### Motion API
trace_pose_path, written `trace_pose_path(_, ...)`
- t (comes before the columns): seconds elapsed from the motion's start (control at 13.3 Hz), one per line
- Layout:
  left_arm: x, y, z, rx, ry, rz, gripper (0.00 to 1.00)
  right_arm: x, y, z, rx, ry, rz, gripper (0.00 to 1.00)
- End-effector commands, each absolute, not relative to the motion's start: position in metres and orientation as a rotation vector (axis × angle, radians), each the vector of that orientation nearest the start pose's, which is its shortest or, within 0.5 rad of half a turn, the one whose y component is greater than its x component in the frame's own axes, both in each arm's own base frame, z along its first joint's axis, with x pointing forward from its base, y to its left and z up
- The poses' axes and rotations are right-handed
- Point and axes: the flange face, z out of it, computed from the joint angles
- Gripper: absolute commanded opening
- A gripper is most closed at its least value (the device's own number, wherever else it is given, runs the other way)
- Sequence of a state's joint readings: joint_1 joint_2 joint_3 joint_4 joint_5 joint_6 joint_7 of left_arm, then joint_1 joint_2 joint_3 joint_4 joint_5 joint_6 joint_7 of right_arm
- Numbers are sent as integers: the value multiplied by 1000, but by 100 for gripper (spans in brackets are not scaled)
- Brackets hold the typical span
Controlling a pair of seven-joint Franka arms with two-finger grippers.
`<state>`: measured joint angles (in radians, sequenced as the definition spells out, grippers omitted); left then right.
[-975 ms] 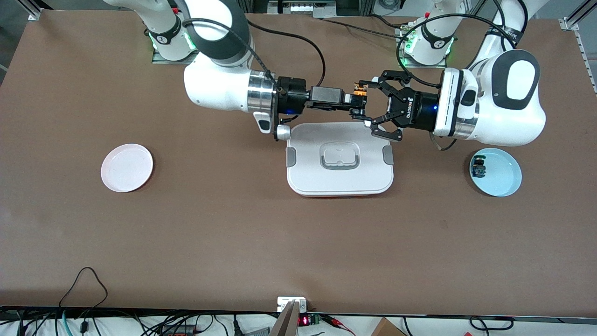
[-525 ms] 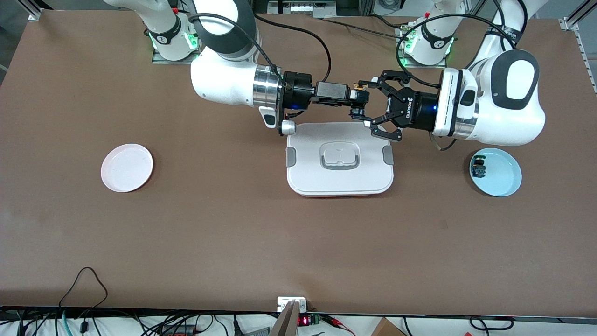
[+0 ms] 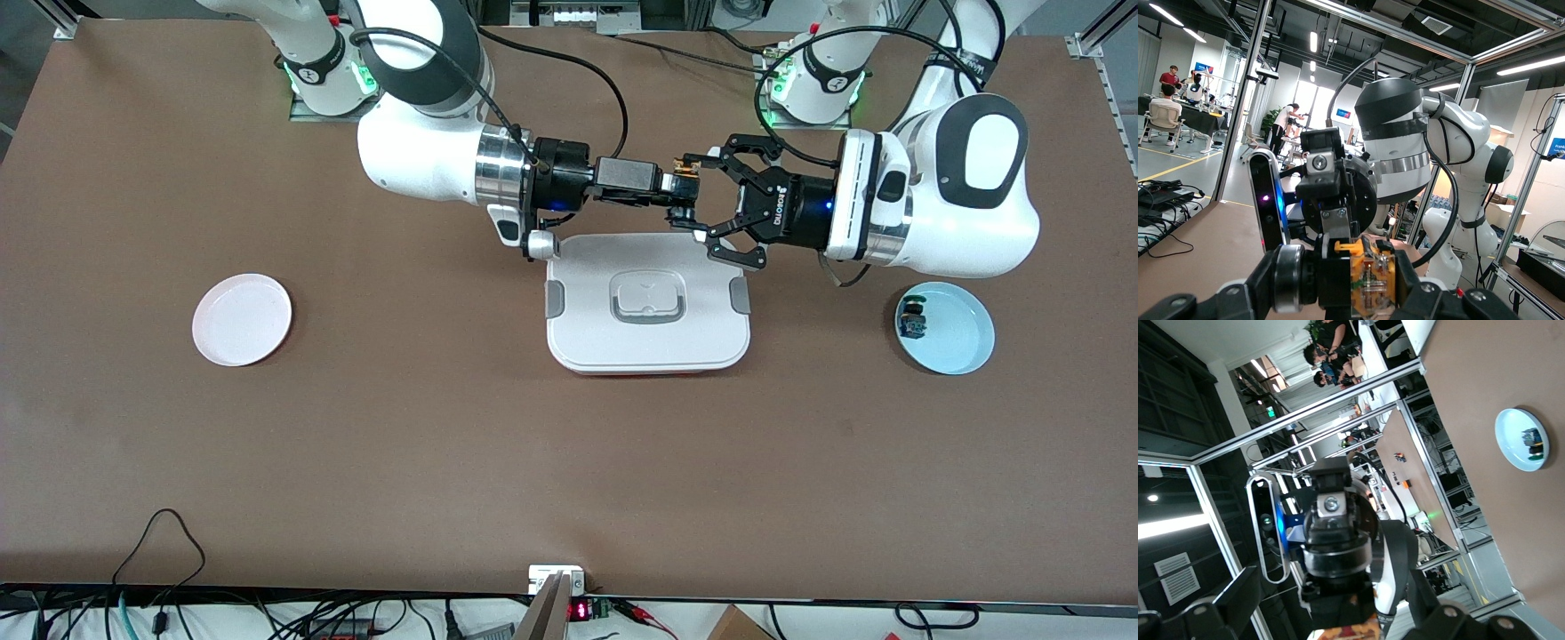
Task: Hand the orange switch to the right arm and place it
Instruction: 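Grasp the orange switch with the right gripper from the left gripper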
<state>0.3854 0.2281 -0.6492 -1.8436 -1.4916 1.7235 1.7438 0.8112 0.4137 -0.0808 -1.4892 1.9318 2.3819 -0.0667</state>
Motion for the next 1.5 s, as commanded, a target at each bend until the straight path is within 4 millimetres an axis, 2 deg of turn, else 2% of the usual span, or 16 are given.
trace_pose_path(0.0,572,-223,499,1228,-1059,914,1,527,496,506,-1518,410,174,91)
trace_pose_path(0.07,572,-223,499,1228,-1059,914,1,527,496,505,-1524,394,157,77)
trace_pose_path(0.15,572,-223,499,1228,-1060,915,1,526,496,502,-1534,373,134,51)
trace_pose_path(0.3,572,-223,499,1228,-1060,915,1,525,496,500,-1536,365,128,10)
trace_pose_path(0.67,572,-222,498,1231,-1061,915,1,524,496,505,-1539,337,110,6)
trace_pose_path(1.43,573,-222,499,1232,-1061,918,2,523,498,503,-1542,314,93,0)
